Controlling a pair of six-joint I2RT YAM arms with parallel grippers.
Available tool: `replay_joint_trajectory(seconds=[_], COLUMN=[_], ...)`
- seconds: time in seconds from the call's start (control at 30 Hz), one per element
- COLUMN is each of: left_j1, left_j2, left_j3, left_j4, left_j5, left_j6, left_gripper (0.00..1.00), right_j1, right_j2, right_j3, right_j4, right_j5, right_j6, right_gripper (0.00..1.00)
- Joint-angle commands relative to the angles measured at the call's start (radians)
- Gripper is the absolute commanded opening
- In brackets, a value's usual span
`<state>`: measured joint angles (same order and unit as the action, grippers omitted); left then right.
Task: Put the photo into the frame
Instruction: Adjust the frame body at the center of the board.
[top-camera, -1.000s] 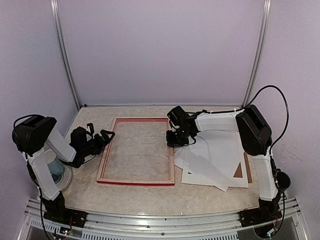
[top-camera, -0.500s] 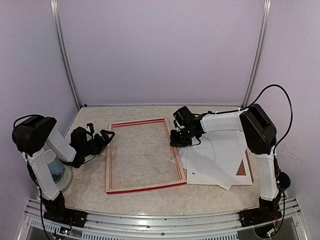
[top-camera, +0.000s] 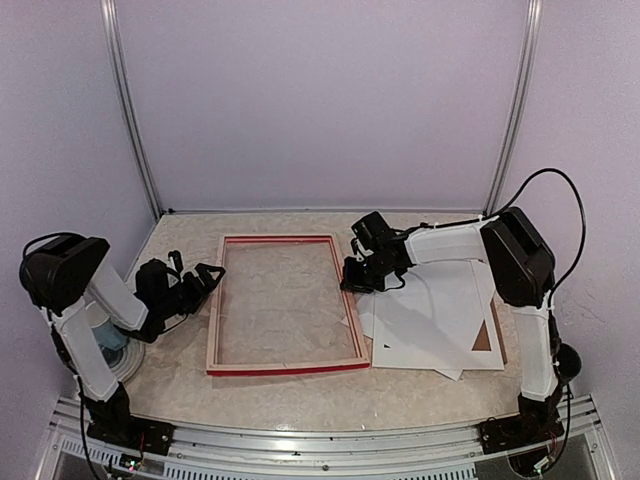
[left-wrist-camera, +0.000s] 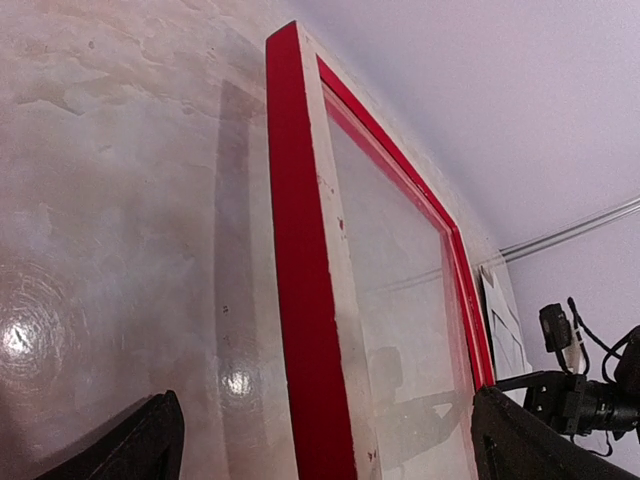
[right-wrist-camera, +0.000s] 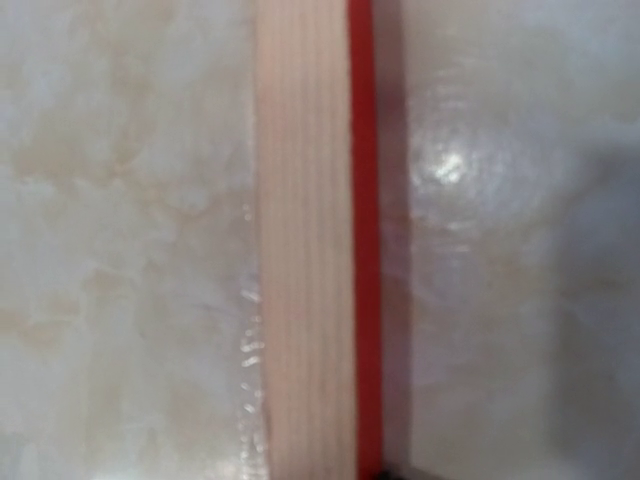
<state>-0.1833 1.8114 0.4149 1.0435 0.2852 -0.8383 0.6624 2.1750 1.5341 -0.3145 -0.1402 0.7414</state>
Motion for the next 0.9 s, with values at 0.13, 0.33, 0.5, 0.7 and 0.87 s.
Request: replay_joint_trajectory(seconds=[0.13, 0.33, 0.5, 0.7, 0.87], left_j1=[0.004, 0.002, 0.002, -0.009, -0.019], left_j2=[0.119, 0.187, 0.237, 0.283, 0.271], left_j3=[-0.022, -0.016, -0.017, -0.005, 0.002], left_j4=[0.224, 0.345, 0.494, 0.629, 0.638], left_j5=[0.188, 0.260, 0.312, 0.365, 0.381], left_j6=[-0.117, -0.183, -0.250, -0.307, -0.296], left_gripper=[0.99, 0.98, 0.91, 0.81, 0.75], right_j1=[-0.014, -0.015, -0.017, -0.020, -0.023], right_j2=[-0.060, -0.058, -0.057, -0.052, -0.039], right_j3=[-0.033, -0.049, -0.059, -0.079, -0.083], right_j4=[0.115, 0.146, 0.172, 0.213, 0.226], right_j5=[-0.096, -0.108, -0.109, -0.120, -0.131], right_j6=[0.052, 0.054, 0.048, 0.039, 0.035], right_gripper=[0.04, 0.04, 0.05, 0.05, 0.06])
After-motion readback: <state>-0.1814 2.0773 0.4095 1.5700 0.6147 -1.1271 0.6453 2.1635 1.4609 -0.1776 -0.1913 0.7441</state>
